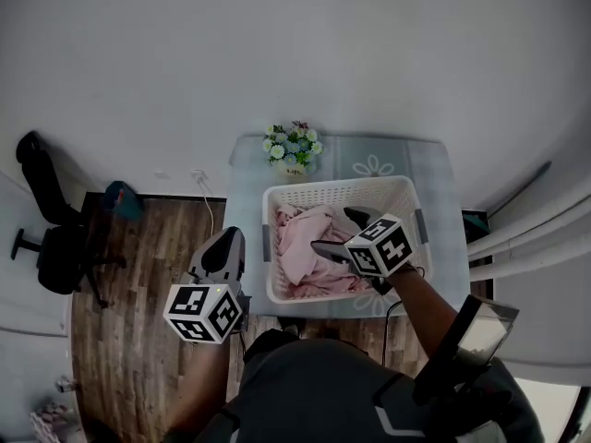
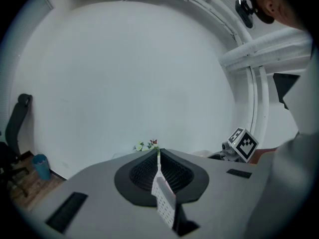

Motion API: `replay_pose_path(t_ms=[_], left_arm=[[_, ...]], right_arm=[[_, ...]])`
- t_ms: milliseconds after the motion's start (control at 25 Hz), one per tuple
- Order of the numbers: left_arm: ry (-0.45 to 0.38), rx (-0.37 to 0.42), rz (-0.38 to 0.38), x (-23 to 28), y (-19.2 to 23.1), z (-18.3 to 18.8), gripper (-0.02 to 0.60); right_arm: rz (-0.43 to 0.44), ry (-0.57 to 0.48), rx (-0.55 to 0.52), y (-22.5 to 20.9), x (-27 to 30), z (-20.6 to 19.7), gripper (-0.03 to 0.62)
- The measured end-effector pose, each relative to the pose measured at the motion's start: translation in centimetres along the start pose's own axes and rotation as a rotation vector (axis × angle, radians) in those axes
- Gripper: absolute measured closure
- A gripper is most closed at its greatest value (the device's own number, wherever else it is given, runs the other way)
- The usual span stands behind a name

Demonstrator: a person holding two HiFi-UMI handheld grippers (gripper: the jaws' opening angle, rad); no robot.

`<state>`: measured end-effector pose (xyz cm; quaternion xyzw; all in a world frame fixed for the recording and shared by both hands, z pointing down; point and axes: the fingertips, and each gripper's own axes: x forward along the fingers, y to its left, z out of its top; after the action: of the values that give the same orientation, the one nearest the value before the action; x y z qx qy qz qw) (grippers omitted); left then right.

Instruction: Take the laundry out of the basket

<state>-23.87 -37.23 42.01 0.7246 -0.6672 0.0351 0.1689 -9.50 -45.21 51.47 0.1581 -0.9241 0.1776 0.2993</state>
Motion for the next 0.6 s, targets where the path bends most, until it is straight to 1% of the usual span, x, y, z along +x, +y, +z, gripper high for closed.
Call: replay_pose_path(t_ms=[80, 200, 320, 480, 600], left_arm=[[0.016, -0.019, 0.006, 0.7, 1.2, -1.0, 0.571], [0.052, -0.025, -0.001, 2.0, 2.4, -2.5, 0.569], [0.103, -0.039, -0.011, 3.3, 3.2, -4.4, 0.569], [0.143, -0.056, -0.009, 4.4, 4.4, -6.4, 0.566], [0.176, -0.094, -0.034, 5.1, 4.7, -7.9, 0.514]], right_arm=[[0.025, 0.075, -0.002, -0.1, 1.6, -1.6, 0.134], [0.060, 0.176, 0.022, -0.5, 3.6, -3.7, 0.103], [0.070, 0.267, 0.030, -1.2, 5.2, -5.6, 0.075], [0.090, 0.342, 0.056, -1.4, 6.9, -7.4, 0.056], [0.105, 0.403, 0.041, -1.1, 8.0, -8.0, 0.048]])
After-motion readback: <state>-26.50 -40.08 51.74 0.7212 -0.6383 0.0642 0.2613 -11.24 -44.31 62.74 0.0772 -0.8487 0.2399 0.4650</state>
